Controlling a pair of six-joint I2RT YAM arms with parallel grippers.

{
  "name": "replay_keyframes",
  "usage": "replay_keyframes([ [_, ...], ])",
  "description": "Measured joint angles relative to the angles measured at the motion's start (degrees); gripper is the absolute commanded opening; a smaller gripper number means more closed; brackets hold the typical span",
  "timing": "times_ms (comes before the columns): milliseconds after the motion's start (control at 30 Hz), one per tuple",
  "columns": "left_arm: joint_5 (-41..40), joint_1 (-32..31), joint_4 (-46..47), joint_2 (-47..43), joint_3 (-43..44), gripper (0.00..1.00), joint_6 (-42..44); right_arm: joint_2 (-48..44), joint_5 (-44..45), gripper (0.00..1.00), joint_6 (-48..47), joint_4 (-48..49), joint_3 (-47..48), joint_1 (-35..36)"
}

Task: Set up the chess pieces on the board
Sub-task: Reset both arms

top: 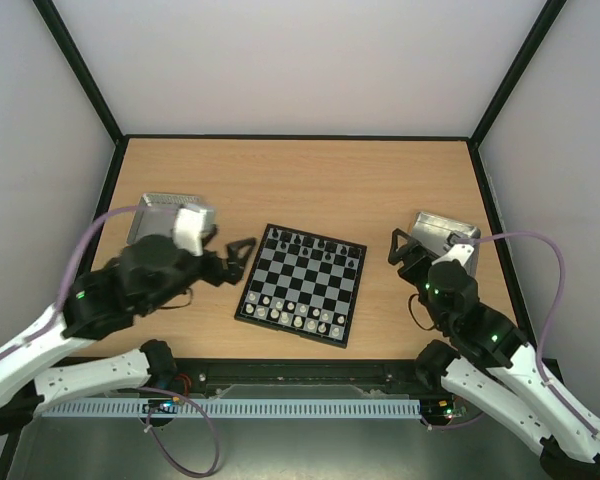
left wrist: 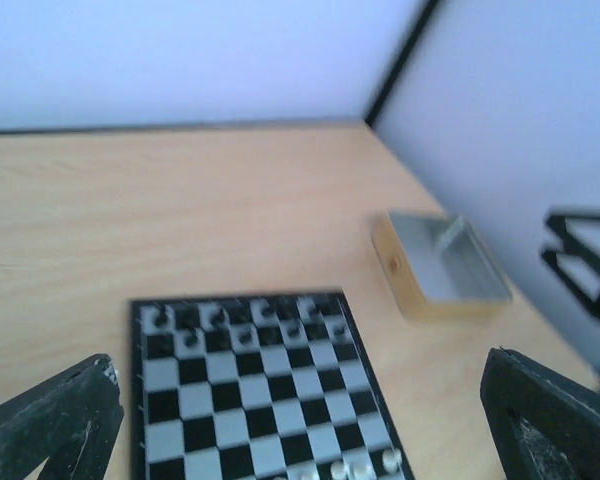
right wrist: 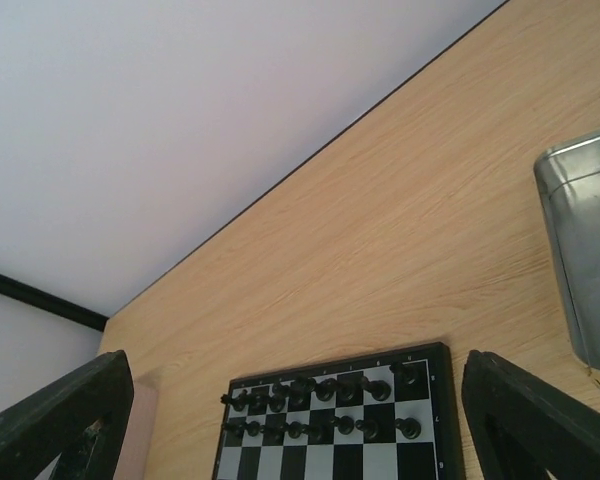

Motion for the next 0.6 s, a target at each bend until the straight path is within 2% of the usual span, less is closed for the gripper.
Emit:
replay_keyframes([
  [133, -10.2, 0.0, -0.3, -10.9, -2.9, 0.99, -3.5, 2.7, -0.9, 0.99, -1.7, 0.1, 2.0, 0.0],
  [233, -16.8, 0.2, -2.7, -16.7, -3.8, 0.99, -7.0, 3.1, -0.3, 0.98, -3.2, -0.4, 4.0, 0.0],
  [400, -25.2, 0.2, -8.6, -22.5, -4.2, 0.99, -12.7, 1.9, 2.6, 0.98, -6.3, -1.9, 7.3, 0.0],
  [600, -30.8, 0.3, -13.9, -25.5, -4.2, 0.99, -15.6, -2.7, 5.8, 0.98, -9.2, -4.7, 8.3, 0.0],
])
